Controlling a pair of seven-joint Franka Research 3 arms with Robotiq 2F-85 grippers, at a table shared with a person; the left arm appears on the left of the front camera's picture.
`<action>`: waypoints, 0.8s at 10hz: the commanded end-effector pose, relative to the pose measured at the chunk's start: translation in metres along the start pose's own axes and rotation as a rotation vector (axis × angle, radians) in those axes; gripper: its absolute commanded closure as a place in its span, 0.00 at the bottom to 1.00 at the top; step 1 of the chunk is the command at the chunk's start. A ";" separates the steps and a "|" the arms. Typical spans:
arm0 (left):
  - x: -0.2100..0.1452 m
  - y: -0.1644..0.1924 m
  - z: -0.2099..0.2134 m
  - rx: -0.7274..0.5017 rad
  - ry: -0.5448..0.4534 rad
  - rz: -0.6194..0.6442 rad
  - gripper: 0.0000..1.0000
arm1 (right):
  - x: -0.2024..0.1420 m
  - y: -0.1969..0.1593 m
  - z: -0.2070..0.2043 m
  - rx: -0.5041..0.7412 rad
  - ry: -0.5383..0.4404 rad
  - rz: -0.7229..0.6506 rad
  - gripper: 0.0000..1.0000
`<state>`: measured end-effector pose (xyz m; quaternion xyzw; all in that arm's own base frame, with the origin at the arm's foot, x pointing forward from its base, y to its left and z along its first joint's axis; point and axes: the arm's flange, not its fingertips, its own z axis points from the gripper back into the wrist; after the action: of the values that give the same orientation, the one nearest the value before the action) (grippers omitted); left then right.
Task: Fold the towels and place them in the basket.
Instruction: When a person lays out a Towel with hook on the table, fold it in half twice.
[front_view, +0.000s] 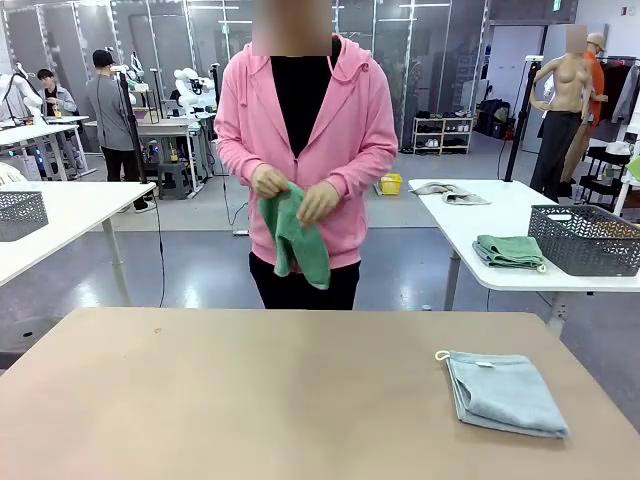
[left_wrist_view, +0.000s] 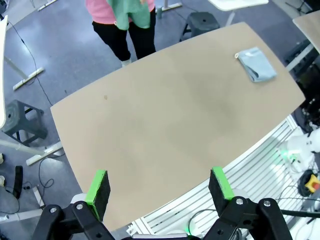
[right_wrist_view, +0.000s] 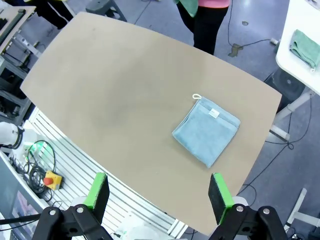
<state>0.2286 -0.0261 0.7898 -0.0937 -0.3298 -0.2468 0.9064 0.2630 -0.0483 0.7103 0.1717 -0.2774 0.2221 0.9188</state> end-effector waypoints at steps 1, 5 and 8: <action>0.001 -0.001 0.002 -0.003 -0.001 -0.005 0.00 | 0.002 0.001 -0.001 -0.004 0.000 -0.004 0.00; 0.001 -0.001 0.002 -0.003 -0.001 -0.005 0.00 | 0.002 0.001 -0.001 -0.004 0.000 -0.004 0.00; 0.001 -0.001 0.002 -0.003 -0.001 -0.005 0.00 | 0.002 0.001 -0.001 -0.004 0.000 -0.004 0.00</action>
<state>0.2286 -0.0262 0.7898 -0.0937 -0.3298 -0.2468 0.9064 0.2630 -0.0483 0.7103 0.1717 -0.2774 0.2221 0.9188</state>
